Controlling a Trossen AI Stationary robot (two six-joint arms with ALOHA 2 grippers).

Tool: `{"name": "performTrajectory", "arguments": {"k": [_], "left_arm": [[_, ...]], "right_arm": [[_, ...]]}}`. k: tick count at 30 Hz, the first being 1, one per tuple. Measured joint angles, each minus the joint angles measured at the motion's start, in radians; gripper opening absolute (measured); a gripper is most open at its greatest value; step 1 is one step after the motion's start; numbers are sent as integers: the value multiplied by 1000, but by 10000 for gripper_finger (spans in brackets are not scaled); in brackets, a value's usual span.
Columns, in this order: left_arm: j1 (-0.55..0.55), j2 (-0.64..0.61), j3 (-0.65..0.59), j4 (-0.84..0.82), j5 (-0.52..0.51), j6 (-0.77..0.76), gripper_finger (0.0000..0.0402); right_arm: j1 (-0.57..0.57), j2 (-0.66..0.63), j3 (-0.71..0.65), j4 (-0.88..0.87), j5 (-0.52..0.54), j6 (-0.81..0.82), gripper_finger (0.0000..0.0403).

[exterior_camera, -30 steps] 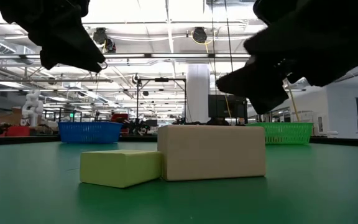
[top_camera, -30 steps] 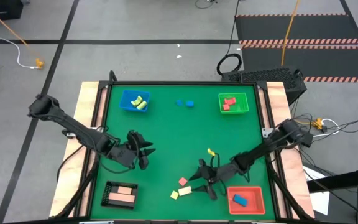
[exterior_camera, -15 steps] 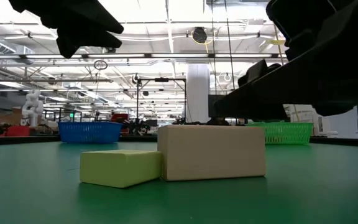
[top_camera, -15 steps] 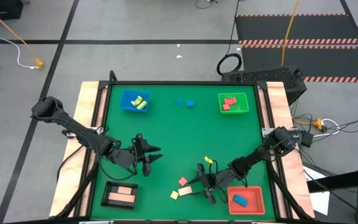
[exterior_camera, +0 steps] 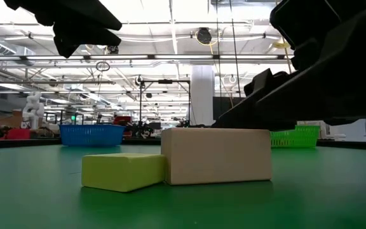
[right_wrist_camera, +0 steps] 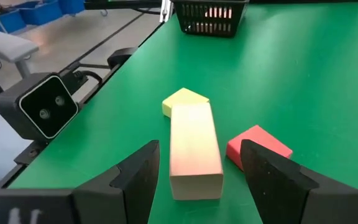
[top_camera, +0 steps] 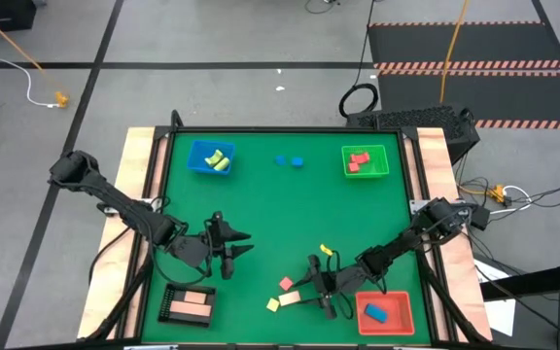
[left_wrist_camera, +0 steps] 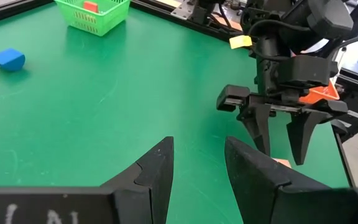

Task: Sort & place blocks by color
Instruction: Put the brown block into the black bin

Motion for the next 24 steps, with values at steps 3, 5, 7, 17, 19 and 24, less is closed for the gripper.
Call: {"name": "performTrajectory", "arguments": {"k": [3,5,7,17,19,24], "left_arm": [[0,0,0,0,0,2,145],[0,0,0,-1,0,7,145],[0,0,0,0,0,7,145],[0,0,0,-1,0,10,145],[1,0,0,-1,0,15,145],[1,-1,0,-1,0,15,145]], "right_arm": [[0,0,0,-22,0,21,215],[0,0,0,-45,0,36,215],[0,0,0,-52,0,45,215],[0,14,16,-53,0,37,215],[0,40,44,-53,-5,19,215],[0,132,123,-54,-6,-31,215]]}}
